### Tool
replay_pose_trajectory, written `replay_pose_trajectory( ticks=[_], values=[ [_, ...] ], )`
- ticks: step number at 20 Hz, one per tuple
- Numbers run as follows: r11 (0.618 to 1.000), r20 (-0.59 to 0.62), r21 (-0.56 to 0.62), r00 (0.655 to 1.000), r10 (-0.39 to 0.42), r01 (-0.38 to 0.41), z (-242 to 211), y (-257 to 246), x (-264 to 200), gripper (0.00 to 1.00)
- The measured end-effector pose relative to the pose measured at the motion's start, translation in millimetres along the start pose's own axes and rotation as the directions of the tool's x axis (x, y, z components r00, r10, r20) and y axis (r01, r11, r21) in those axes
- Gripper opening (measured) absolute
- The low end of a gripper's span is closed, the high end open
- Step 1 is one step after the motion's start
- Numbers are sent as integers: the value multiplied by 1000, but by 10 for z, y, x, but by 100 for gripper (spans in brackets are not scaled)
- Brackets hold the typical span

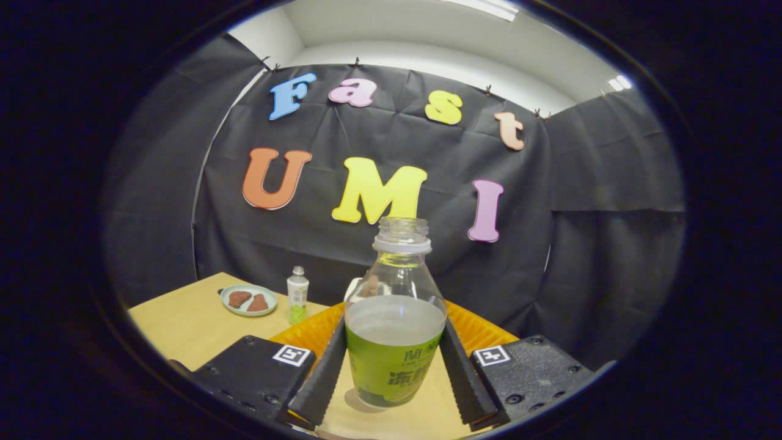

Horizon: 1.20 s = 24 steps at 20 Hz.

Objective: Take the bottle from table, then pour the juice into the cup, finally place the bottle on the coaster

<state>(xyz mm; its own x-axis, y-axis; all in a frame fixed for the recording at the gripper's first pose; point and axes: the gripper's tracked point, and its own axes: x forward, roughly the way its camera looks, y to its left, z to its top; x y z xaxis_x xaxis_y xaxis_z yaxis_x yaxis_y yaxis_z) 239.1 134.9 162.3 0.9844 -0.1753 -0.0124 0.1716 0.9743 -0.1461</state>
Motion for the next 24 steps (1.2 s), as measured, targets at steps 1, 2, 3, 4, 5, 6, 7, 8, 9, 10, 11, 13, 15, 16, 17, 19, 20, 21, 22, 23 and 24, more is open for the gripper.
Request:
replay_pose_trajectory(
  ticks=[1, 2, 3, 4, 5, 6, 7, 8, 9, 10, 11, 13, 15, 16, 17, 19, 20, 21, 22, 23, 24],
  values=[
    [1000, 0, 4, 1000, 5, -5, -114, -4, 90, 83],
    [1000, -4, 20, 1000, 24, -24, -239, 36, 156, 83],
    [999, 0, 47, 1000, 27, -27, -364, 57, 216, 83],
    [997, 8, 75, 1000, 23, -24, -467, 45, 307, 83],
    [995, 7, 103, 1000, 13, -14, -589, 42, 410, 83],
    [993, -7, 118, 1000, 2, -1, -744, 26, 500, 83],
    [992, -33, 126, 999, 13, -9, -905, 58, 599, 83],
    [993, -59, 118, 998, 13, -6, -1042, 66, 698, 83],
    [994, -73, 107, 997, 10, -2, -1155, 49, 787, 83],
    [995, -87, 95, 996, 15, -7, -1260, 61, 846, 83],
    [996, -93, 92, 995, 25, -16, -1348, 90, 901, 83],
    [996, -113, 79, 992, 51, -42, -1500, 160, 984, 83],
    [996, -118, 78, 991, 60, -51, -1576, 180, 1036, 83],
    [994, -118, 88, 991, 68, -58, -1605, 197, 1044, 83],
    [992, -114, 104, 990, 80, -68, -1633, 215, 1023, 83],
    [992, -136, 109, 987, 83, -68, -1749, 217, 1047, 84],
    [992, -155, 105, 984, 83, -67, -1809, 208, 1048, 84],
    [993, -168, 103, 983, 79, -63, -1843, 185, 1037, 86],
    [993, -169, 106, 983, 78, -60, -1836, 172, 1018, 88],
    [991, -167, 116, 982, 92, -73, -1823, 197, 986, 95],
    [989, -167, 122, 981, 101, -81, -1786, 212, 935, 100]
  ],
)
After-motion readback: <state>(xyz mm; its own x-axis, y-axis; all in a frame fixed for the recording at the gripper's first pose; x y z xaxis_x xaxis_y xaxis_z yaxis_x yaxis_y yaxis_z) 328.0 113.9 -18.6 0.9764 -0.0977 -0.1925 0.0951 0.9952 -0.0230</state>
